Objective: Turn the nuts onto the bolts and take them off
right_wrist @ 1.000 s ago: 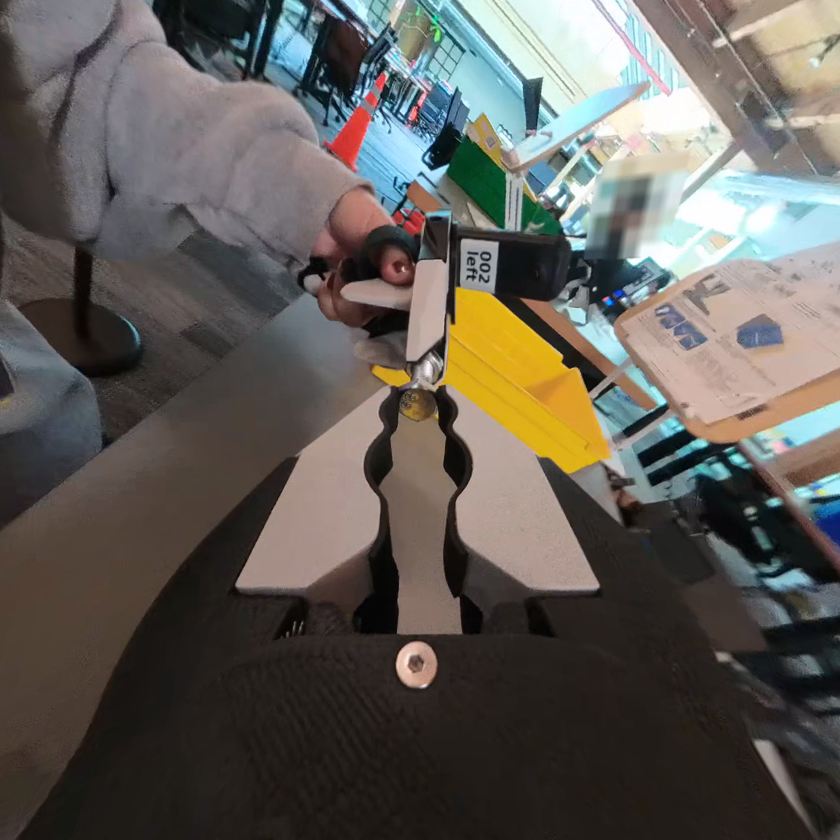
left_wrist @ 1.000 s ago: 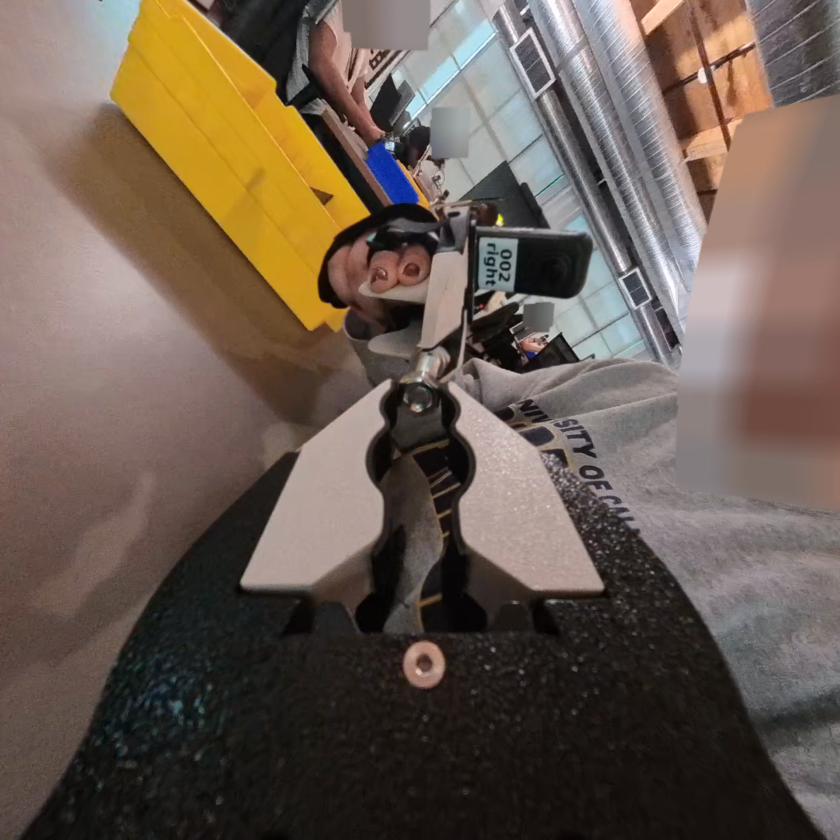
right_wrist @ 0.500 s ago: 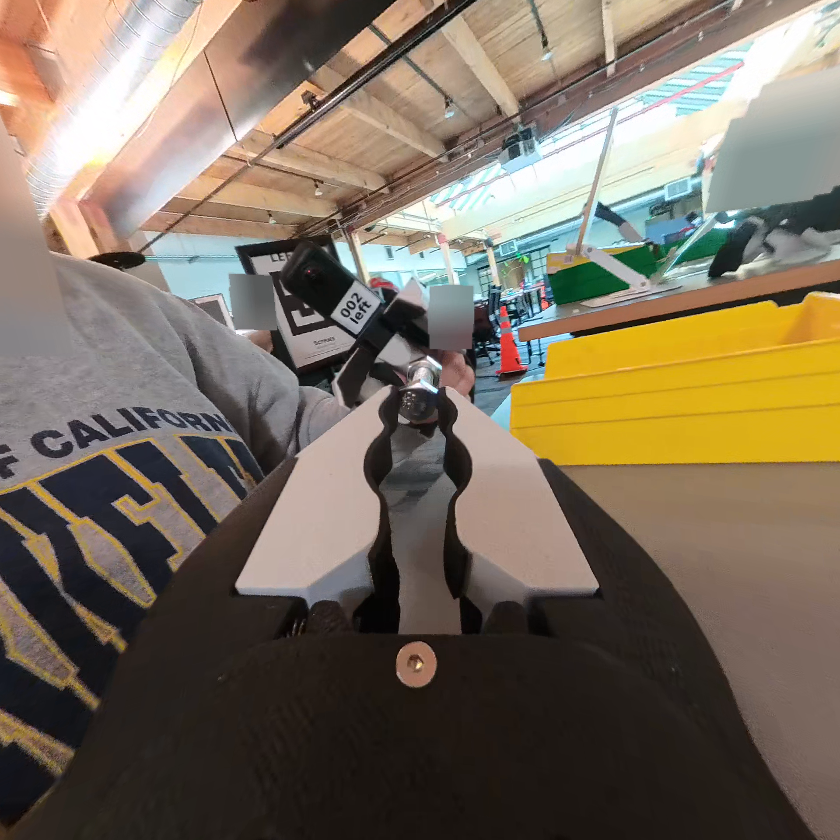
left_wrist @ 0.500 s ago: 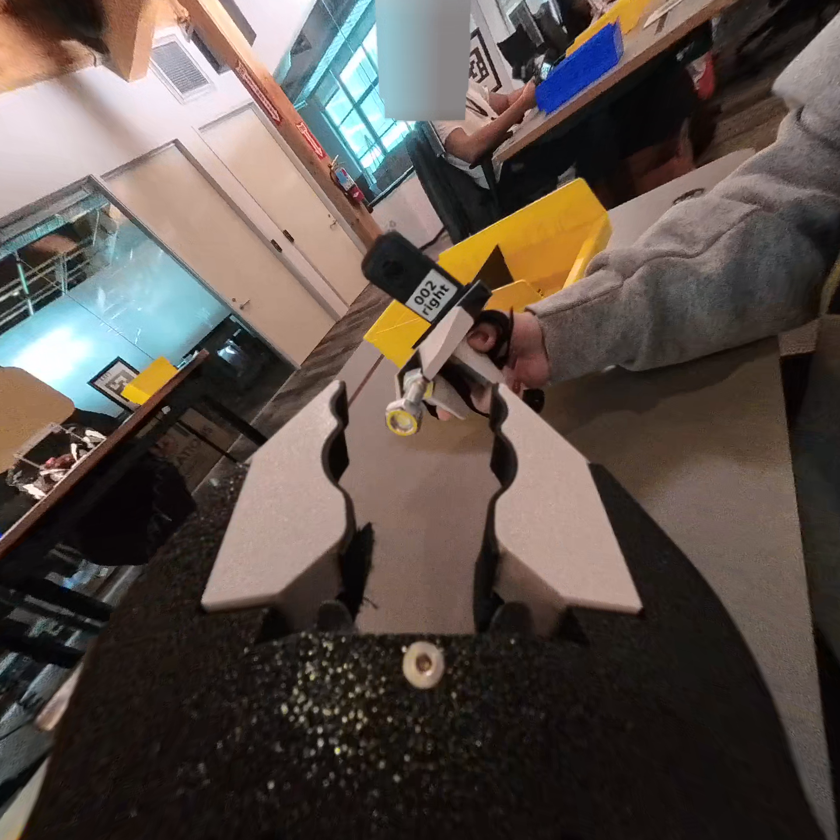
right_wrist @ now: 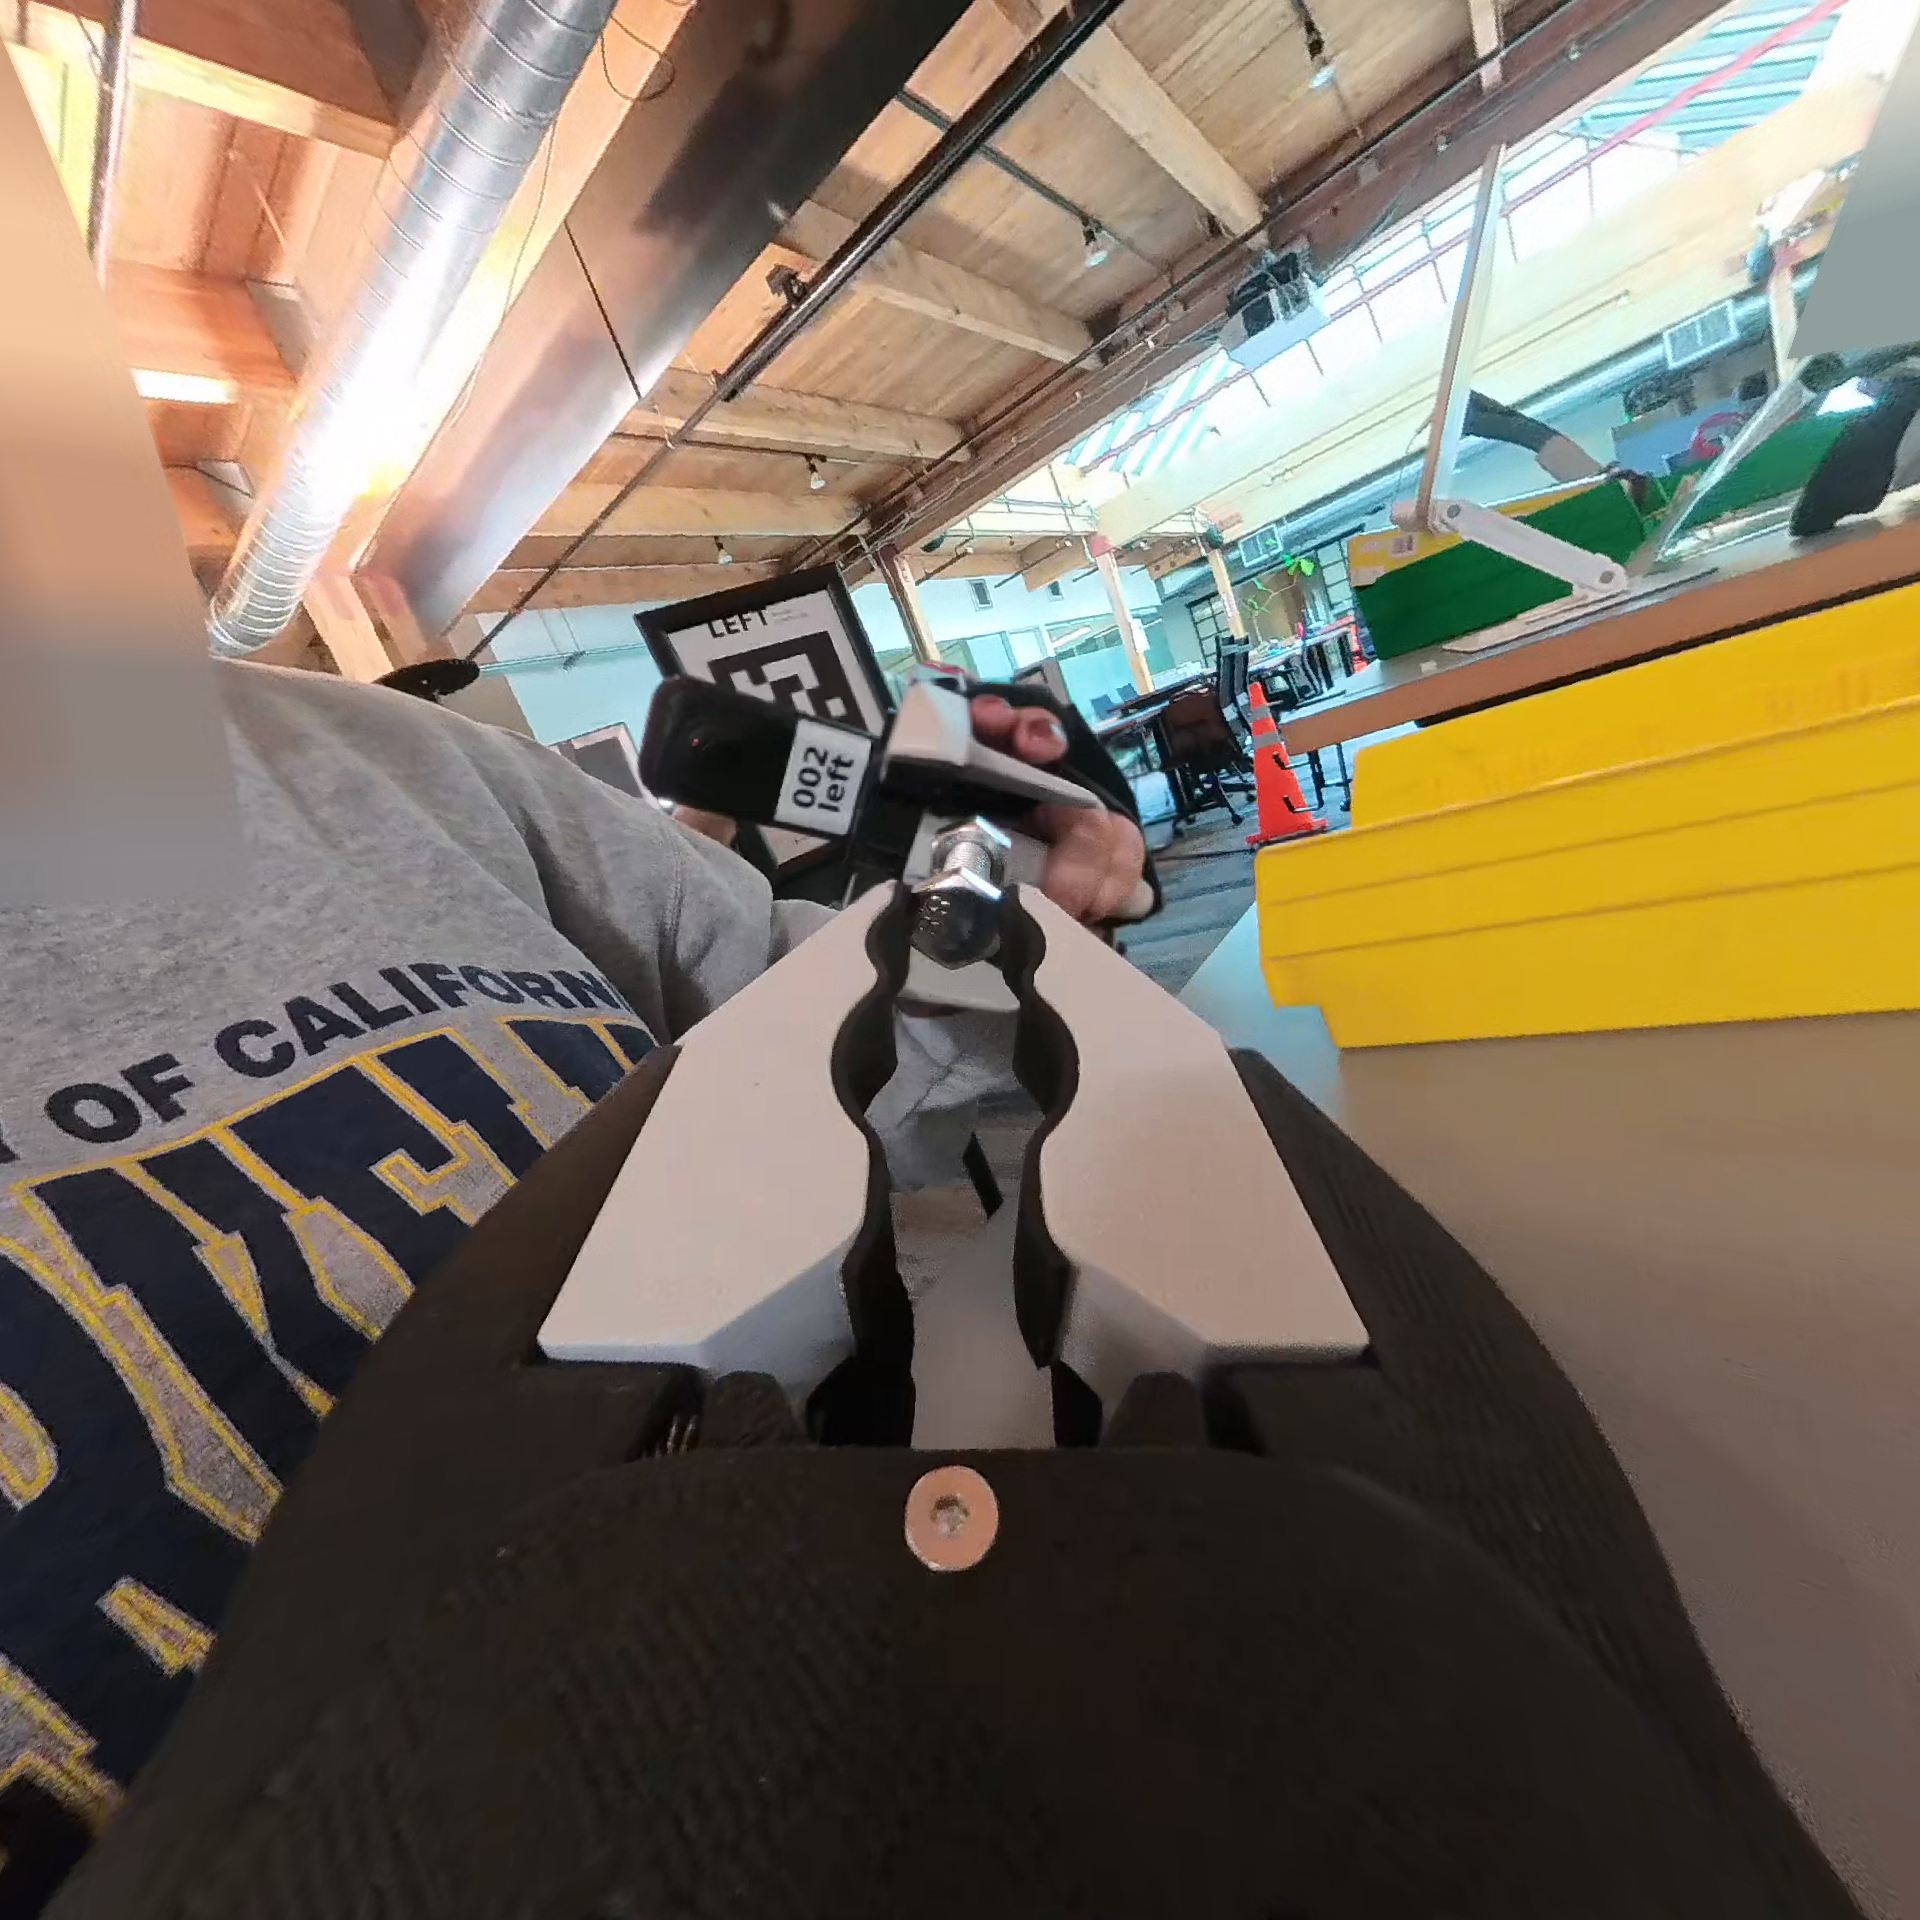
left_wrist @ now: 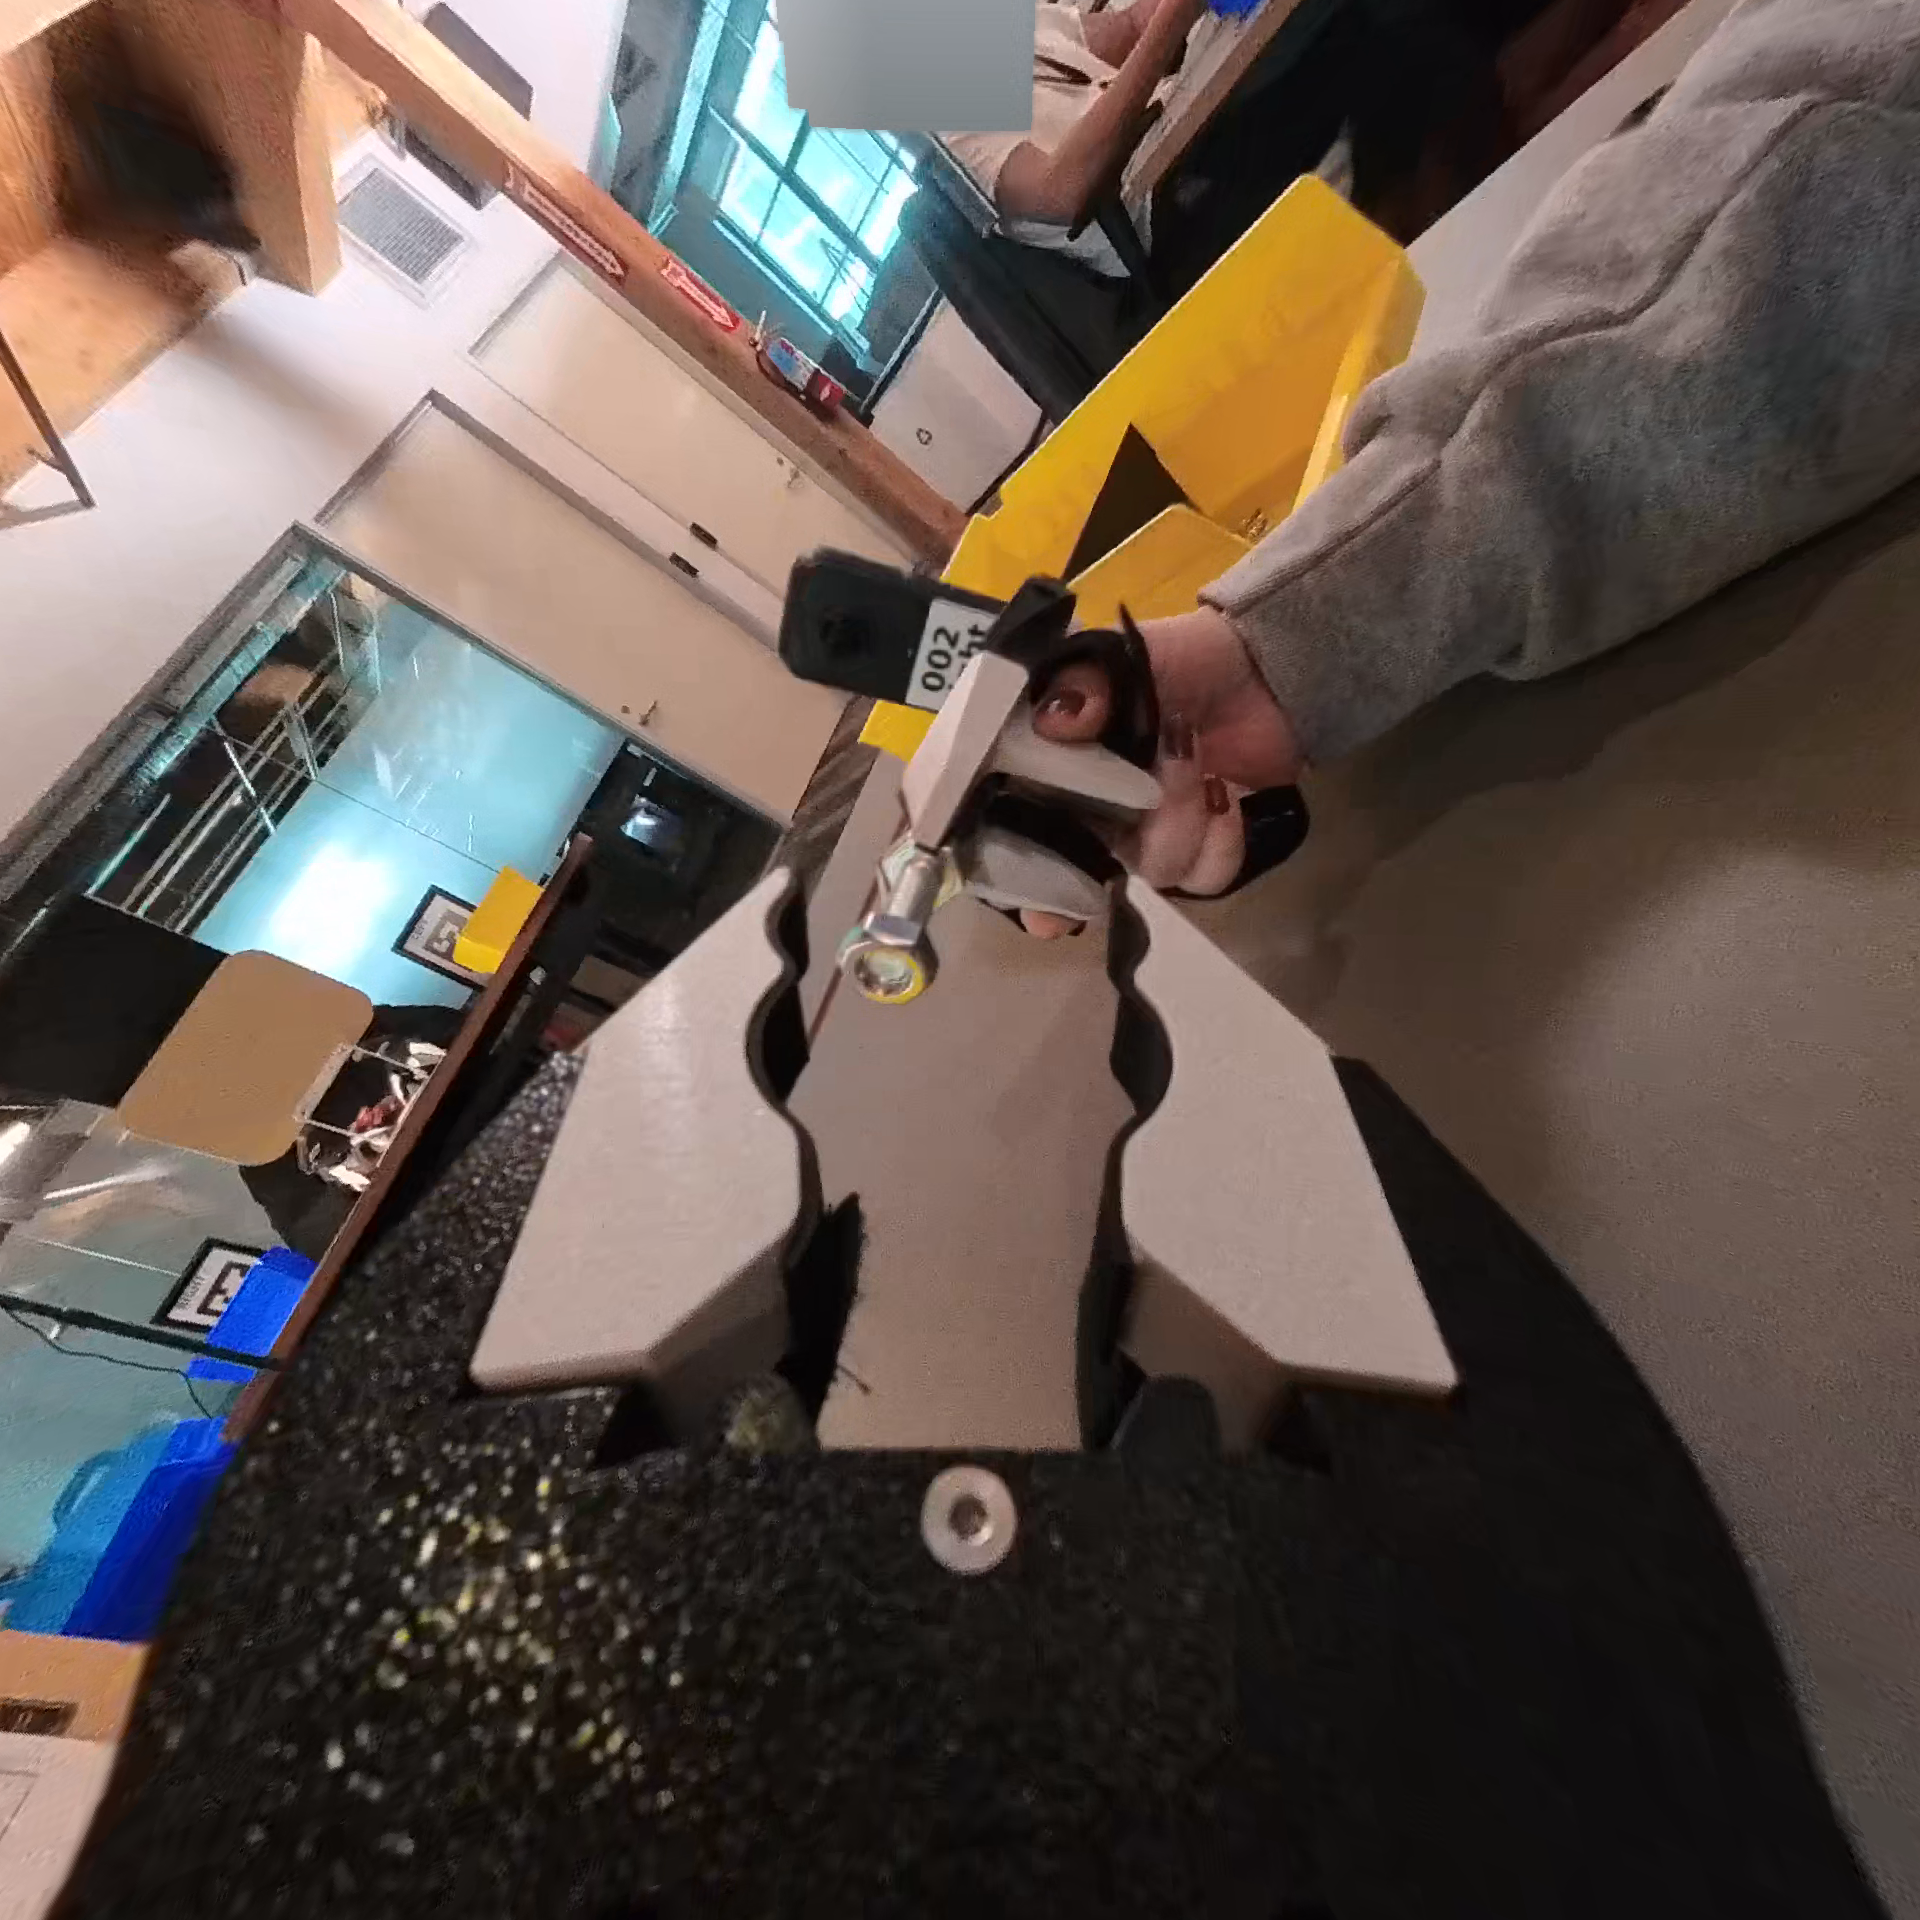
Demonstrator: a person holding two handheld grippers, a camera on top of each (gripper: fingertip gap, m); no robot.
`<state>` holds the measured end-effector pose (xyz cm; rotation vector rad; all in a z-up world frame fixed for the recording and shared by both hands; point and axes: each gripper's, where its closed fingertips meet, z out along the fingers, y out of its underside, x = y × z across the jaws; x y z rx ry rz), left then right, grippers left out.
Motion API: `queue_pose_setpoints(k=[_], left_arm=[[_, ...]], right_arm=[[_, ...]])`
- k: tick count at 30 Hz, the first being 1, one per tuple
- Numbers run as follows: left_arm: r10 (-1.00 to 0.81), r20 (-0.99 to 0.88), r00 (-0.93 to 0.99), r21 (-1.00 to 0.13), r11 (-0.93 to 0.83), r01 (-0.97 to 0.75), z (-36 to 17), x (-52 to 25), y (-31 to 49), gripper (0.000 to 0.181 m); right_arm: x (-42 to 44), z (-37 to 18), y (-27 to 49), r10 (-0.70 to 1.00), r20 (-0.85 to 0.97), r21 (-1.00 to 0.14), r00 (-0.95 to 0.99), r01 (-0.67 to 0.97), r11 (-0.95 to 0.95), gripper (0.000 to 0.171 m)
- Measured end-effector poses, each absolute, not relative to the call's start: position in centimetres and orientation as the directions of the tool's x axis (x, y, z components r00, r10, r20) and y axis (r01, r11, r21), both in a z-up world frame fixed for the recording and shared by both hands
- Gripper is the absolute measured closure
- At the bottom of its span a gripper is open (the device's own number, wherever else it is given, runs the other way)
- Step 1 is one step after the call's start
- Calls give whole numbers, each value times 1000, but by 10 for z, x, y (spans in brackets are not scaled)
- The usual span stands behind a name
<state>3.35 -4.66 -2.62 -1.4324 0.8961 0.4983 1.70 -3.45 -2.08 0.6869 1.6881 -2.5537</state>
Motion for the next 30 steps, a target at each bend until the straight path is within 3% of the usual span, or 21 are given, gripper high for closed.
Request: queue_pose_setpoints(k=[3,5,10,12,13,14,18,20,22,25,27,30], left_arm=[[-267,-747,609,-642,52,-765,-41,29,-43,123],[-302,-680,668,-676,-95,-731,-63,10,-36,126],[-231,-714,661,-686,39,-727,-37,25,-38,128],[-227,-723,653,-678,48,-734,-36,28,-36,142],[-202,-728,655,-675,48,-736,-33,25,-37,165],[-218,-710,670,-691,30,-722,-35,23,-37,165],[-397,-370,840,-887,-118,-446,-42,24,-48,166],[-456,-74,887,-954,-227,-196,-41,23,-56,165],[-486,284,826,-922,-376,96,-41,26,-65,165],[-428,628,650,-759,-519,392,-45,27,-71,166],[-410,722,558,-685,-543,486,-45,26,-71,166],[-438,644,627,-758,-476,445,-47,23,-66,165]], right_arm=[[20,-17,-35,210,-356,-869,-911,240,-433,157],[24,-11,-35,183,-344,-861,-921,231,-454,156],[20,-20,-33,203,-369,-864,-907,255,-433,156],[20,-20,-34,195,-372,-863,-908,261,-433,156],[21,-21,-35,192,-369,-867,-909,262,-424,156],[21,-22,-36,200,-365,-873,-909,259,-414,156],[21,-30,-45,281,-298,-928,-912,207,-310,156],[19,-32,-53,327,-238,-955,-915,157,-253,156],[20,-34,-61,382,-129,-983,-915,69,-168,155],[21,-37,-66,462,57,-997,-885,-70,-12,155],[20,-38,-66,487,113,-993,-866,-113,30,155],[18,-39,-63,493,64,-997,-868,-77,-6,155]])
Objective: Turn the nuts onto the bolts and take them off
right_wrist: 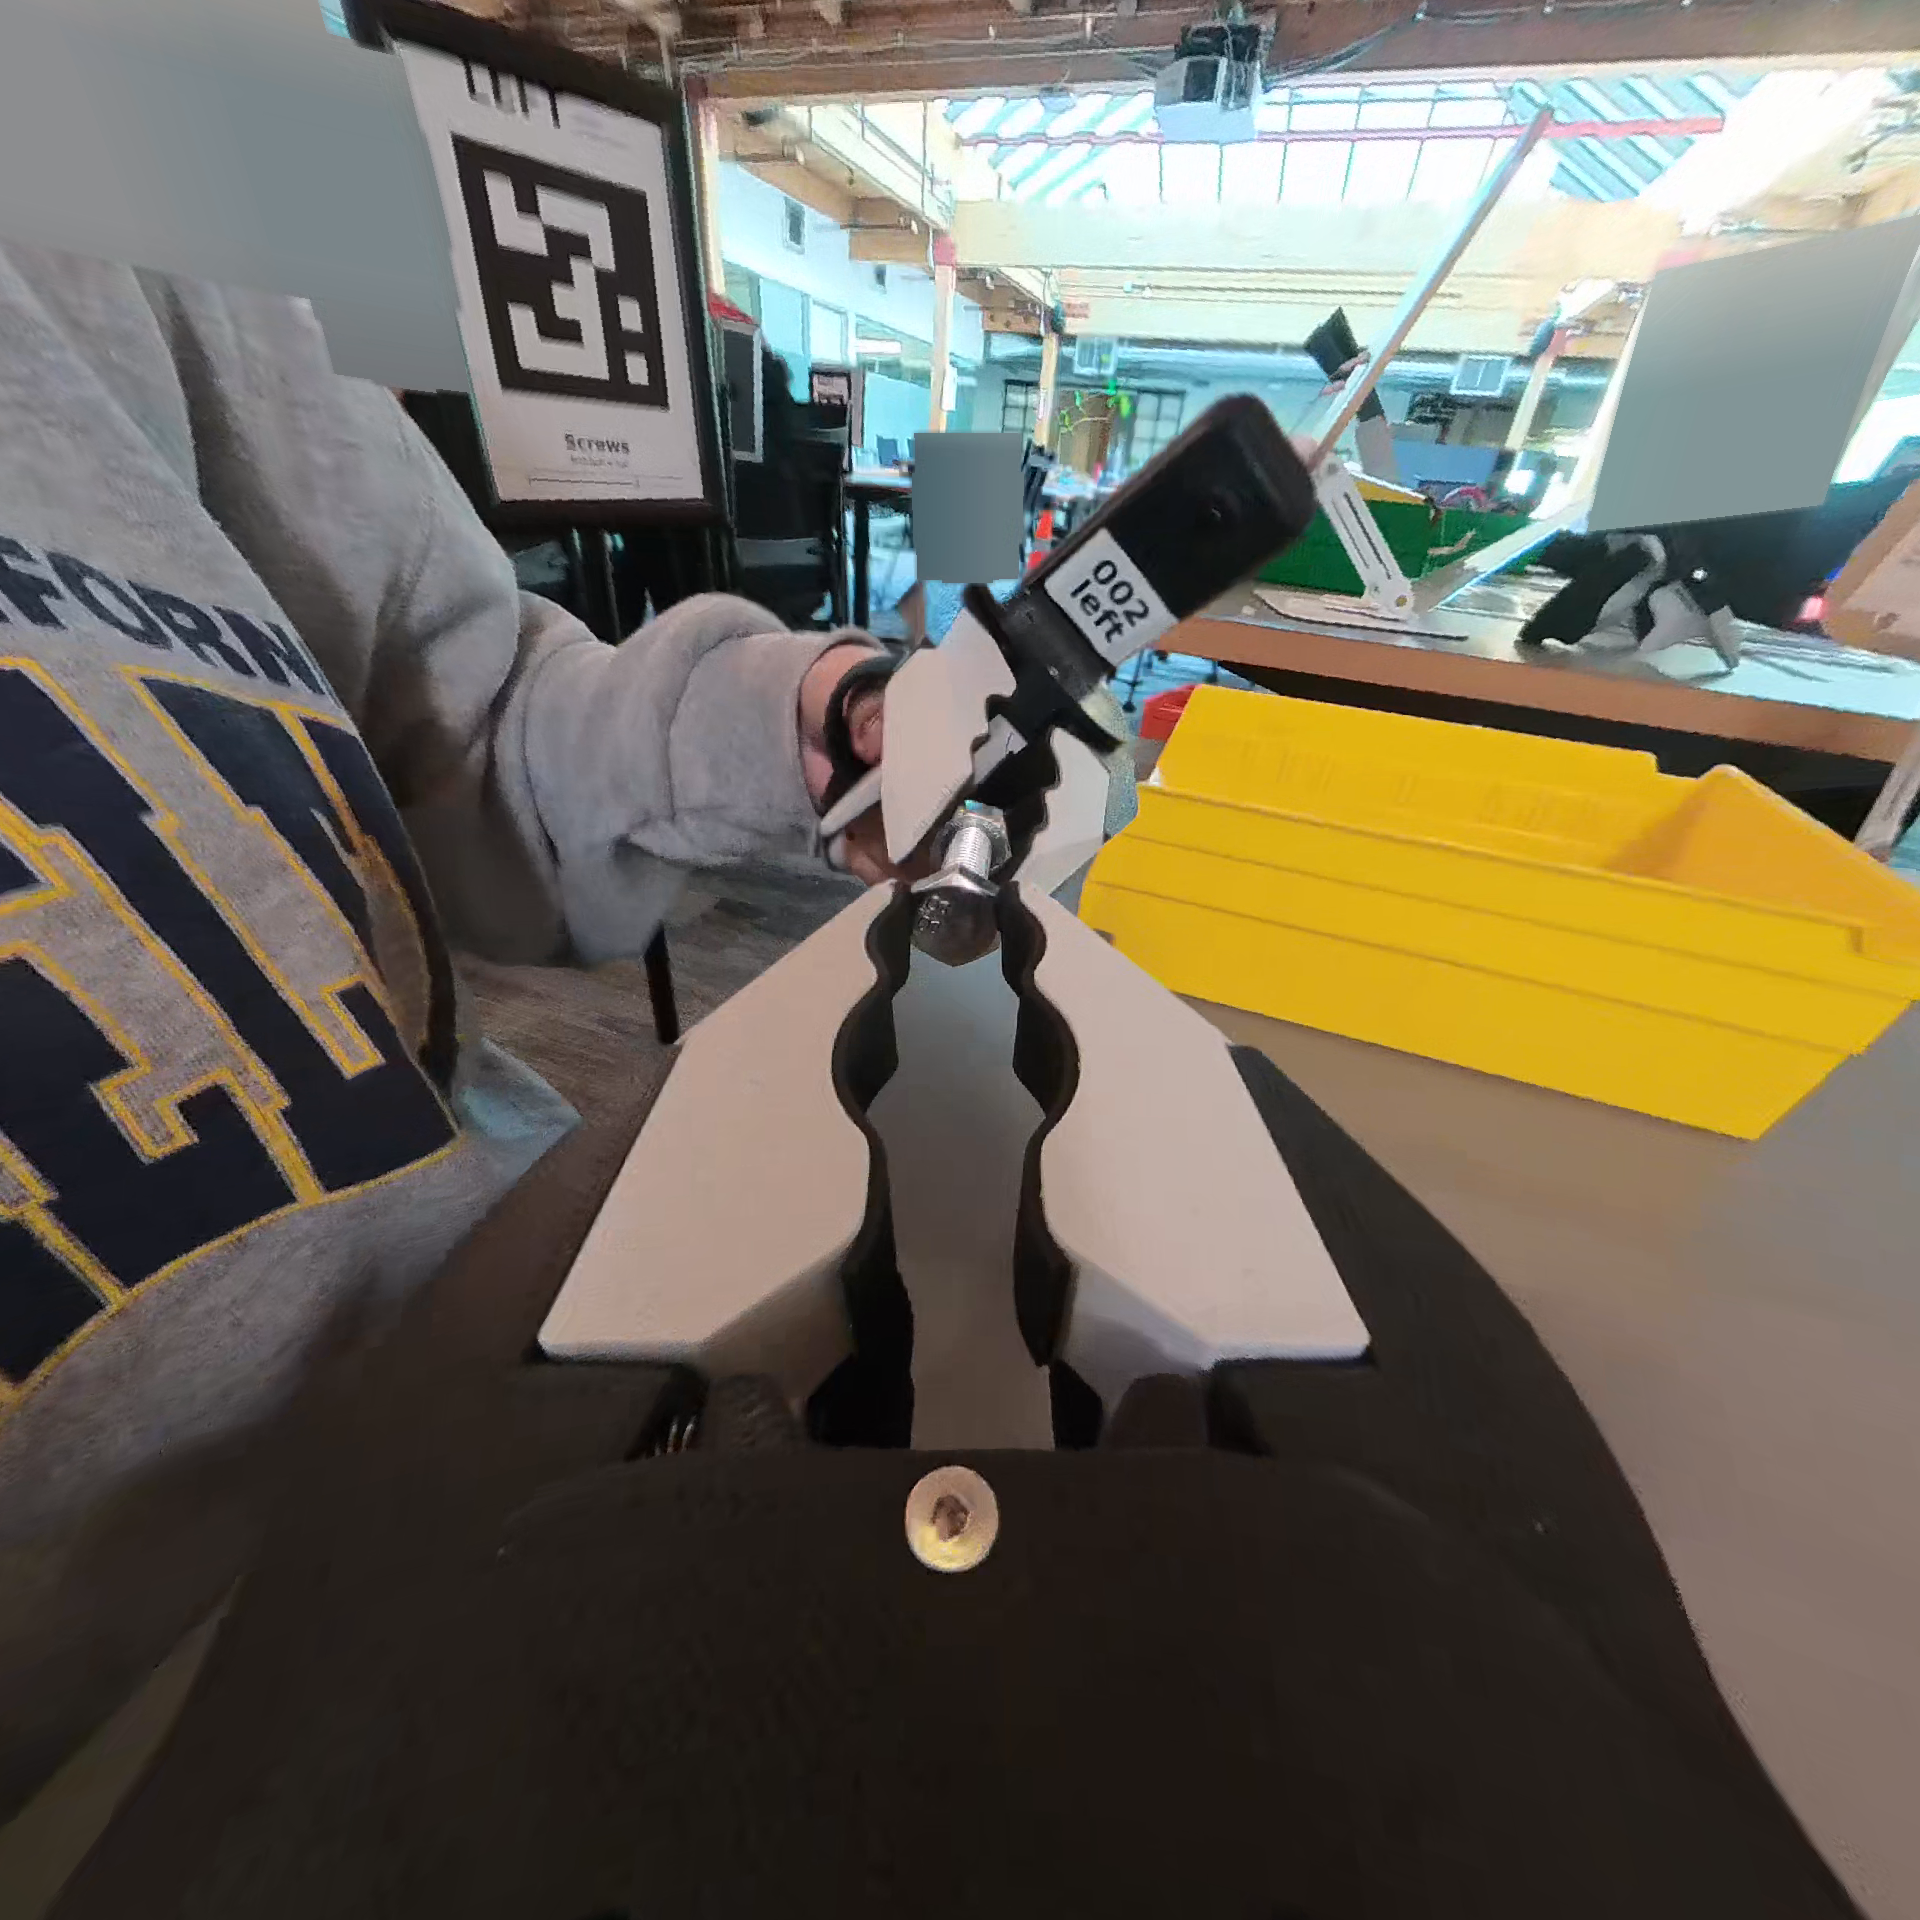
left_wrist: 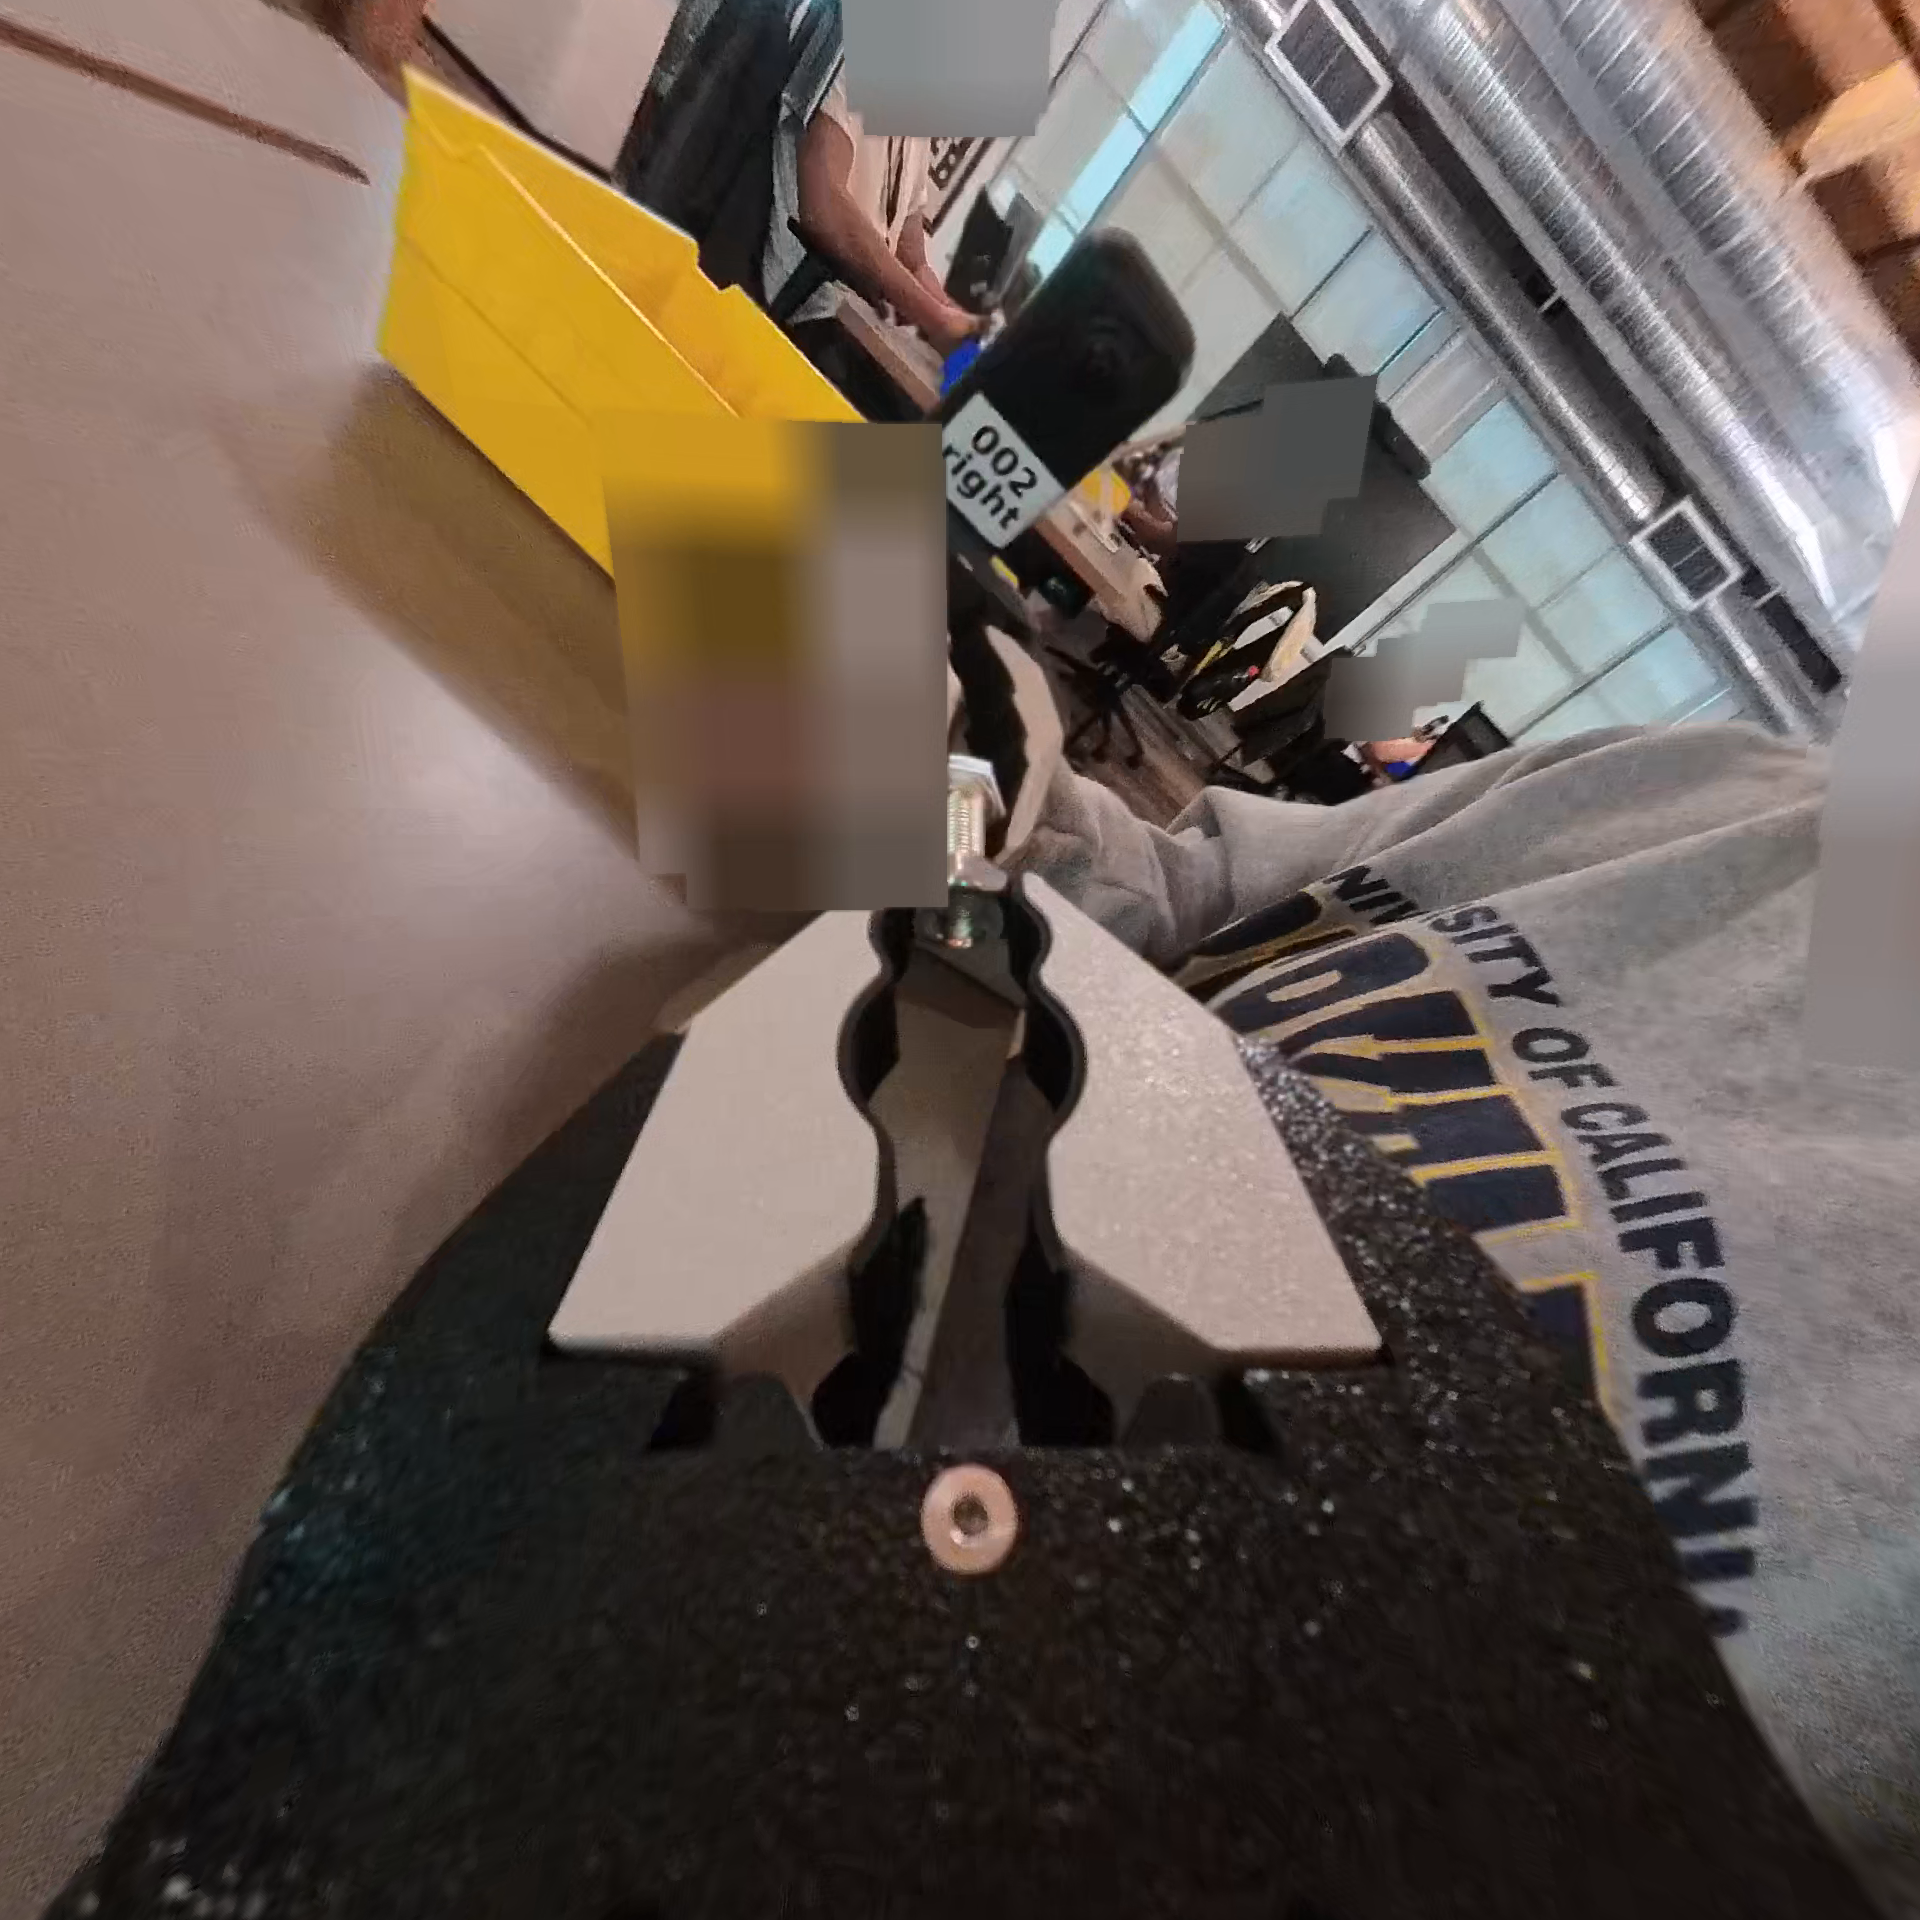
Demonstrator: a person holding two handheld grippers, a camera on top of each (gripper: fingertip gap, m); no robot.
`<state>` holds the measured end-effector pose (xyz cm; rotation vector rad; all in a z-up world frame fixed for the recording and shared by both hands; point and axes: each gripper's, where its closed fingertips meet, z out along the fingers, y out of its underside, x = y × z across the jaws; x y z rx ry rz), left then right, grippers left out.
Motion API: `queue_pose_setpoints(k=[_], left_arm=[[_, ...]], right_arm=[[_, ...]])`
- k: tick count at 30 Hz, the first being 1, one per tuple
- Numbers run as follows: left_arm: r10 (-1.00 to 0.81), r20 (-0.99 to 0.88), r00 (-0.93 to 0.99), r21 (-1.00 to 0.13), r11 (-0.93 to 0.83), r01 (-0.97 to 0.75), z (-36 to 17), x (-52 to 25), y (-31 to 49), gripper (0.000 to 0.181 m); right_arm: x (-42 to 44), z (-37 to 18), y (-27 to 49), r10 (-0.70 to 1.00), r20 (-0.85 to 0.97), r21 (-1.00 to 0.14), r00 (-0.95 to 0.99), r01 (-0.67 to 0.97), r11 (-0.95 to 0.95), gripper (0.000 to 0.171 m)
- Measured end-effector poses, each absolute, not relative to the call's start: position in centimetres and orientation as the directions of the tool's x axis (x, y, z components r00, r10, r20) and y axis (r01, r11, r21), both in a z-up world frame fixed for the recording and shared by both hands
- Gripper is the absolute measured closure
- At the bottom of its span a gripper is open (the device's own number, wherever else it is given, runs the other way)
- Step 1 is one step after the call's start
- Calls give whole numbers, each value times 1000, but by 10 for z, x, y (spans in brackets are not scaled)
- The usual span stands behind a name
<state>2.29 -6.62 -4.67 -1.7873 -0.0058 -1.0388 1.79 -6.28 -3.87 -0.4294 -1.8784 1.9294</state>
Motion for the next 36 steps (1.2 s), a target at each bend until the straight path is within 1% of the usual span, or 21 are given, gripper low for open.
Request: queue_pose_setpoints(k=[1,2,3,4,5,6,7,8,12,17,18,19,20,21,24,26,28,31,33,34,36], left_arm=[[-449,579,681,-806,-443,393,-47,22,-64,143],[-437,473,765,-863,-402,305,-51,18,-61,130],[-407,307,860,-927,-333,174,-52,9,-57,129],[-395,72,916,-975,-220,-19,-48,4,-56,128],[-361,-170,917,-975,-77,-210,-37,3,-58,128],[-310,-377,873,-924,52,-380,-26,6,-62,131],[-254,-516,818,-856,135,-499,-19,10,-66,129],[-209,-578,789,-816,165,-554,-15,12,-67,126],[-238,-659,713,-750,146,-645,-27,23,-65,131],[-273,-706,653,-696,98,-711,-50,25,-56,136],[-277,-704,654,-693,64,-718,-58,21,-54,138],[-280,-691,666,-691,-16,-723,-70,10,-50,146],[-279,-673,685,-685,-114,-719,-84,-4,-45,145],[-278,-664,694,-682,-155,-715,-91,-10,-43,141],[-233,-684,691,-711,1,-703,-70,8,-43,130],[-205,-693,691,-712,44,-701,-59,13,-43,127],[-199,-705,680,-701,50,-712,-57,14,-43,137],[-171,-676,717,-714,-90,-694,-75,-9,-36,147],[-105,-639,762,-733,-218,-645,-89,-31,-32,153],[-71,-621,781,-746,-253,-616,-92,-37,-31,156],[-82,-525,847,-814,-242,-528,-96,-26,-30,161]], right_arm=[[17,-38,-61,489,30,-998,-872,-57,-40,155],[16,-37,-58,484,-10,-997,-875,-28,-72,155],[14,-38,-55,476,-56,-994,-878,6,-105,155],[13,-38,-52,462,-106,-989,-880,44,-142,155],[12,-39,-49,441,-159,-980,-883,87,-179,155],[11,-40,-48,419,-208,-969,-884,128,-210,155],[10,-41,-46,395,-247,-958,-885,162,-236,156],[11,-41,-45,366,-280,-946,-887,191,-262,156],[14,-37,-43,279,-361,-904,-890,260,-340,156],[17,-38,-47,225,-390,-887,-893,299,-352,156],[18,-36,-48,212,-389,-885,-896,300,-355,156],[20,-35,-49,199,-384,-884,-901,297,-360,156],[22,-32,-49,190,-382,-882,-905,295,-368,156],[21,-32,-49,190,-385,-880,-903,297,-371,156],[17,-40,-48,205,-405,-879,-891,318,-356,156],[16,-41,-46,197,-416,-870,-888,327,-368,156],[16,-41,-45,196,-420,-868,-886,330,-372,156],[10,-46,-41,247,-417,-877,-875,317,-360,156],[-2,-57,-33,343,-411,-889,-845,288,-356,156],[-11,-62,-27,412,-399,-898,-819,257,-358,156],[-23,-65,-11,532,-357,-913,-768,166,-373,156]])
